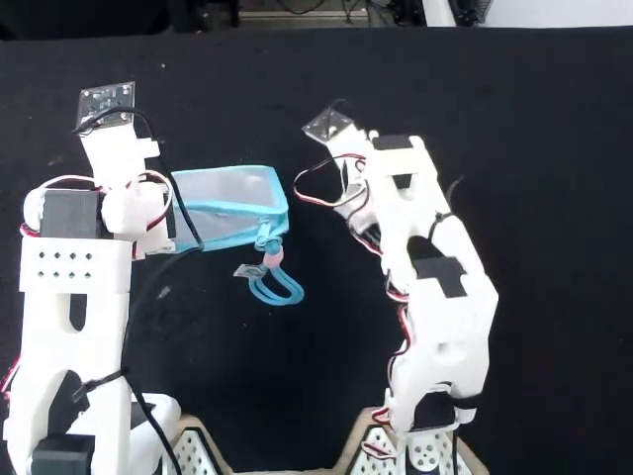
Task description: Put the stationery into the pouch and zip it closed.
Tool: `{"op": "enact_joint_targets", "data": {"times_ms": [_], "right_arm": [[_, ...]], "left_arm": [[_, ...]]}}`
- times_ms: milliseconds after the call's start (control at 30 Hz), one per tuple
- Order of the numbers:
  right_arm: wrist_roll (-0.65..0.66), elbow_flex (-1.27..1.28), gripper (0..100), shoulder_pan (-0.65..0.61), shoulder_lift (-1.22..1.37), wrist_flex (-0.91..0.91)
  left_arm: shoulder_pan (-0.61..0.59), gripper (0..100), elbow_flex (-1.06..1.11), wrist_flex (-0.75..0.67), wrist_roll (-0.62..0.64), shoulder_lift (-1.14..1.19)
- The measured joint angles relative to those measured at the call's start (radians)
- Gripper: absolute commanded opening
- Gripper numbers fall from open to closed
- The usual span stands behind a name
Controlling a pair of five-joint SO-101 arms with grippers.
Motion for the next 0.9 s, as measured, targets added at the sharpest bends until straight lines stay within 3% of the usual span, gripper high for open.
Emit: {"op": "enact_joint_targets", "data": {"times_ms": [167,367,600,900], "right_arm": [[-0.1,0.11,1.1,-0.006,-0.123,0.098],[-0.091,0.41,1.4,-0.008,-0.327,0.034],[-0.087,0.557,17.7,-0.009,-0.42,-0.009],[-0.083,0.47,6.4,-0.009,-0.305,0.055]], "left_arm": [[0.0,3,0.0,0.0,0.0,0.0],[0.0,3,0.0,0.0,0.0,0.0],[0.0,3,0.0,0.0,0.0,0.0],[0.0,3,0.0,0.0,0.0,0.0]]}}
